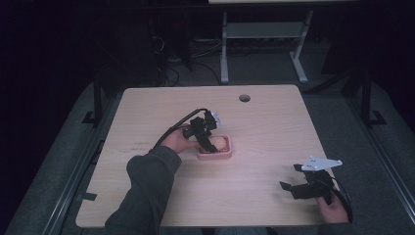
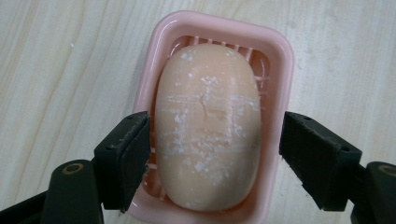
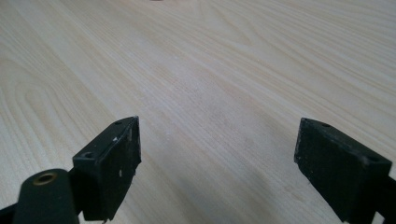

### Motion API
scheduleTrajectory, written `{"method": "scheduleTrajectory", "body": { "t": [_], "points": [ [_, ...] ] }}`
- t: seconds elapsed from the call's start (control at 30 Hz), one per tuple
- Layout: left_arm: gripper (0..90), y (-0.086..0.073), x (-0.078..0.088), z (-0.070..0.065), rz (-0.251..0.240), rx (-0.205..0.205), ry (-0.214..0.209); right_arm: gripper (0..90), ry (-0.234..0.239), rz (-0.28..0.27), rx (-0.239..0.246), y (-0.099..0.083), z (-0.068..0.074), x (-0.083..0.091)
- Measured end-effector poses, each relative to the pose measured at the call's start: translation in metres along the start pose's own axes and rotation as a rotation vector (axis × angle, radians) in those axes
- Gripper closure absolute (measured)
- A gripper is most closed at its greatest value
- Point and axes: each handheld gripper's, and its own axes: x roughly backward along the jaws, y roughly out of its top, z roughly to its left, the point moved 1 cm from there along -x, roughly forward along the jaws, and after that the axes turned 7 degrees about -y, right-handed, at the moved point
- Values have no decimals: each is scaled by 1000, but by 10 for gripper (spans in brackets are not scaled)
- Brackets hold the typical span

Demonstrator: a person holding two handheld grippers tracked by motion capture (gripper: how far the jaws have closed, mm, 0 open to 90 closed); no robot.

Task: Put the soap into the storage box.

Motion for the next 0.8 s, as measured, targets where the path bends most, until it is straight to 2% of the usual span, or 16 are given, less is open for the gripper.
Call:
{"method": "scheduleTrajectory", "body": {
  "t": [0.1,0.67,0.8],
  "points": [
    [248,-4,5,-3,-9,-2,15,141,-3,0,1,0,0,0],
    [247,-19,15,-15,-26,14,8,141,-18,-2,-3,1,-1,1],
    [247,-19,18,-19,-28,5,16,141,-19,1,-4,1,0,1]
  ]
}}
